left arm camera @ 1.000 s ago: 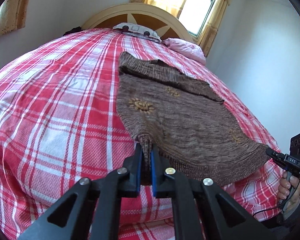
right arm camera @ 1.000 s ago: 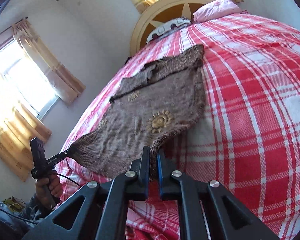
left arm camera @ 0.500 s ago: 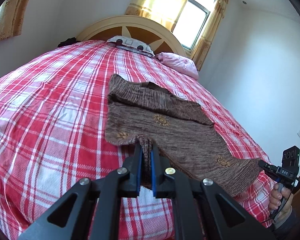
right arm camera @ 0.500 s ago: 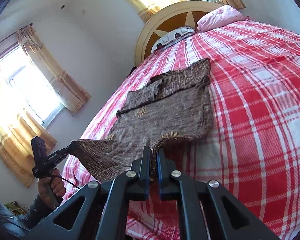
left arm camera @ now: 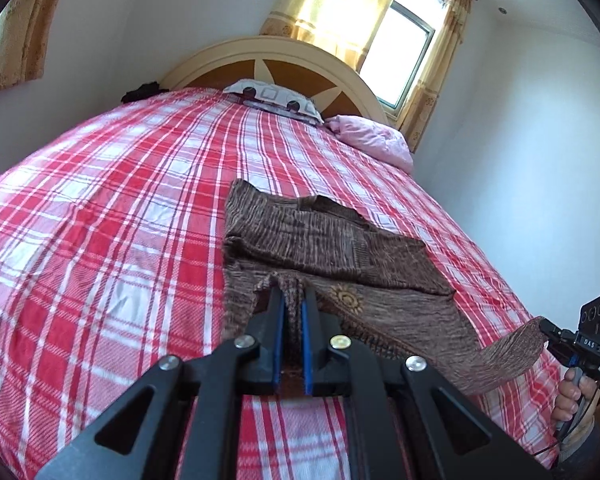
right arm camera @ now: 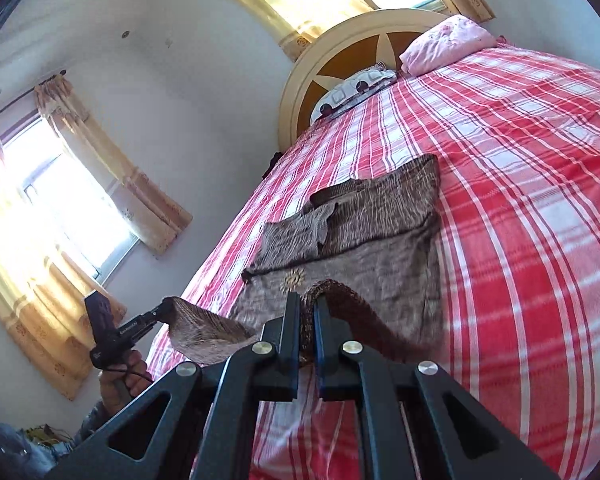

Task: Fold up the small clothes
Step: 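Lift the held hem with both tools and fold it toward the collar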

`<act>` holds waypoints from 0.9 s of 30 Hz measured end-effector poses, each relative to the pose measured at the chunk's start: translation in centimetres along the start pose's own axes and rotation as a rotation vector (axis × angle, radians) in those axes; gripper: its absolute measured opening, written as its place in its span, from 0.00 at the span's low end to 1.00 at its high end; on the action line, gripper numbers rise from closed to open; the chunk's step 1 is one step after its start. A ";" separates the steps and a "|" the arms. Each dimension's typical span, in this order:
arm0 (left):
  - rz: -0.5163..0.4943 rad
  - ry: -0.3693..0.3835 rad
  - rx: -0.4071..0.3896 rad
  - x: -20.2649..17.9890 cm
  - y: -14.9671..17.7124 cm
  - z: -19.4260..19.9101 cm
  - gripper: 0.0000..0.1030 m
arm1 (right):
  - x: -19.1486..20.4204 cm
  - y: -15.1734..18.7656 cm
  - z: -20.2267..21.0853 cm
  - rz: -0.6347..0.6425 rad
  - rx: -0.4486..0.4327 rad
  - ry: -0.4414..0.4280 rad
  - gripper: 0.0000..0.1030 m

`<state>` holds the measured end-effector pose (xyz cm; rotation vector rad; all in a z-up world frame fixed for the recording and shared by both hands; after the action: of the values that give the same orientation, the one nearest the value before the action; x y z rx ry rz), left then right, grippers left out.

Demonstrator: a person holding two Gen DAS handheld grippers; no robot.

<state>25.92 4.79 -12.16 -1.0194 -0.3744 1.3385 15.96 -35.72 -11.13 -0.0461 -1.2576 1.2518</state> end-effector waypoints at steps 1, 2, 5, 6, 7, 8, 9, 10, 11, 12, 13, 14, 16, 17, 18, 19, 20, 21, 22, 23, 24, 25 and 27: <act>0.010 0.003 0.005 0.2 -0.3 -0.5 0.08 | -0.1 -0.7 -0.6 -0.007 0.002 -0.001 0.05; 0.018 0.001 0.008 0.3 -0.8 -1.1 0.08 | -0.2 -1.3 -1.1 -0.012 0.003 -0.003 0.05; 0.020 -0.001 0.005 0.3 -2.4 -2.6 0.07 | -0.3 -3.1 -2.5 -0.019 0.003 -0.004 0.05; 0.019 0.000 0.003 0.3 -2.9 -2.9 0.07 | -0.4 -3.6 -2.8 -0.019 0.002 -0.005 0.05; 0.017 0.003 -0.002 0.2 -3.5 -3.3 0.07 | -0.4 -4.3 -3.4 -0.018 0.002 -0.006 0.05; 0.015 0.003 -0.006 0.1 -4.2 -3.8 0.07 | -0.4 -4.9 -3.8 -0.017 0.001 -0.006 0.05; 0.012 0.004 -0.009 0.1 -4.7 -4.1 0.07 | -0.4 -5.7 -4.5 -0.014 0.000 -0.007 0.05; 0.011 0.004 -0.013 0.1 -5.3 -4.6 0.07 | -0.3 -6.2 -4.8 -0.013 -0.001 -0.008 0.05; 0.010 0.003 -0.018 0.2 -6.0 -5.0 0.07 | -0.3 -6.8 -5.2 -0.012 -0.005 -0.010 0.05; 0.010 0.003 -0.020 0.3 -6.5 -5.4 0.07 | -0.4 -7.7 -5.7 -0.014 -0.010 -0.011 0.05; 0.010 0.000 -0.023 0.4 -7.3 -5.9 0.07 | -0.5 -8.3 -6.0 -0.014 -0.013 -0.012 0.05; 0.008 -0.005 -0.024 0.5 -7.8 -6.4 0.07 | -0.7 -9.1 -6.6 -0.016 -0.016 -0.011 0.05; 0.009 -0.015 -0.022 0.9 -8.6 -7.6 0.07 | -1.0 -10.5 -7.6 -0.027 -0.016 -0.014 0.05; 0.010 -0.021 -0.018 1.1 -8.9 -8.0 0.07 | -1.2 -11.1 -8.1 -0.032 -0.016 -0.014 0.05; 0.015 -0.029 -0.011 1.4 -9.3 -8.8 0.07 | -1.5 -11.9 -8.9 -0.040 -0.015 -0.015 0.05; 0.021 -0.031 -0.006 1.7 -9.6 -9.5 0.07 | -1.7 -12.4 -9.4 -0.046 -0.015 -0.017 0.05; 0.027 -0.036 0.000 1.9 -9.9 -10.1 0.07 | -2.0 -13.2 -10.2 -0.056 -0.014 -0.018 0.05; 0.035 -0.042 0.008 2.3 -10.1 -10.9 0.07 | -2.3 -13.8 -10.9 -0.065 -0.013 -0.017 0.05; 0.046 -0.047 0.018 2.7 -10.4 -11.9 0.07 | -2.5 -14.2 -11.3 -0.069 -0.011 -0.014 0.05; 0.056 -0.053 0.026 3.0 -10.6 -12.7 0.07 | -2.9 -14.8 -12.3 -0.072 -0.007 -0.005 0.05; 0.066 -0.061 0.037 3.4 -10.7 -13.7 0.07 | -3.3 -15.2 -13.0 -0.074 -0.004 0.004 0.05; 0.066 -0.069 0.045 3.7 -10.8 -14.5 0.07 | -3.7 -15.5 -13.7 -0.077 0.001 0.011 0.05; 0.067 -0.090 0.063 4.3 -10.9 -16.3 0.07 | -4.6 -16.0 -15.2 -0.082 0.008 0.031 0.05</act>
<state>45.86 3.47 -13.89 -0.9283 -0.3663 1.4514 38.48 -36.69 -10.17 -0.0073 -1.2163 1.1811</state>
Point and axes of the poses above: each gripper's, at about its wrist camera, not at the fingertips, and z roughly against the way its jaws point, x to its left, y to its underside, the point moved 10 cm from there along -z, roughly the way its jaws point, and after that the axes turned 5 degrees about -z, right-handed, at the moved point
